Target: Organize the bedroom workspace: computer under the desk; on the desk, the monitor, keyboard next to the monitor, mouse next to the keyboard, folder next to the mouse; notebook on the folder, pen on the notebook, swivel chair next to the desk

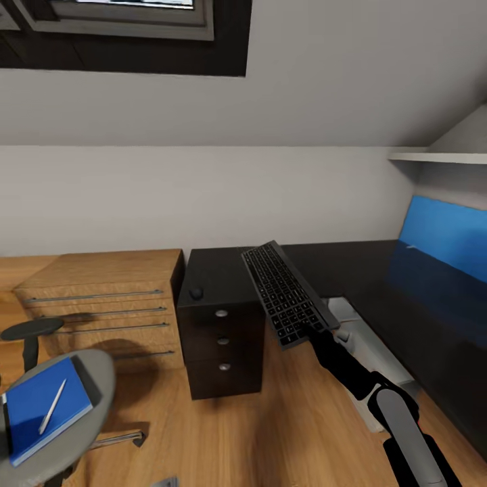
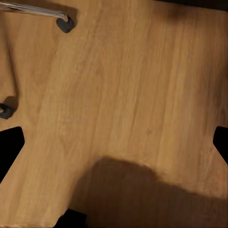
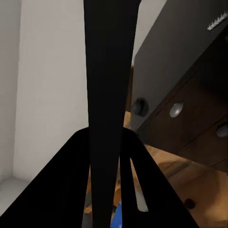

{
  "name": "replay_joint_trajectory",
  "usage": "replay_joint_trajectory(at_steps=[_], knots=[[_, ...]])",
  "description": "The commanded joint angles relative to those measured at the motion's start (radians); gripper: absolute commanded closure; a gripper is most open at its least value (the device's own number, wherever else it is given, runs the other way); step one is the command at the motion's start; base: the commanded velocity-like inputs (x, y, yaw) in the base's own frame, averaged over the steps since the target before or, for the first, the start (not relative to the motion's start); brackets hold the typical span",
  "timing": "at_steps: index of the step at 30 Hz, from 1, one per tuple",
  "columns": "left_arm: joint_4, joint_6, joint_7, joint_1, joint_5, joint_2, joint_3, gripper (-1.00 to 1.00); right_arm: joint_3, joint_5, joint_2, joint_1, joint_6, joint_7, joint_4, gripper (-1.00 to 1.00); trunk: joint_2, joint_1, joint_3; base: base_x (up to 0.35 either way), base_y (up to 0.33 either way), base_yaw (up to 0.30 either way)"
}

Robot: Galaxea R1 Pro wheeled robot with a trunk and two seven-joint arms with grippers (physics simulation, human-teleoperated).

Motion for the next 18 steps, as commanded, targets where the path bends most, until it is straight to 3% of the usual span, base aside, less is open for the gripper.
replay_joint_trajectory(at_steps=[1, 18], knots=[[-0.003, 0.004, 0.007, 0.0, 0.008, 0.0, -0.002, -1.0, 0.0, -0.006, -0.001, -0.001, 0.002, 0.003, 0.0, 1.0, 0.007, -0.005, 0.002, -0.334, -0.01, 0.0], [-0.001, 0.004, 0.007, 0.0, 0.008, 0.0, -0.002, -1.0, -0.004, -0.007, -0.017, -0.001, 0.002, 0.004, 0.002, 1.0, 0.126, -0.07, 0.056, -0.335, -0.027, 0.0]])
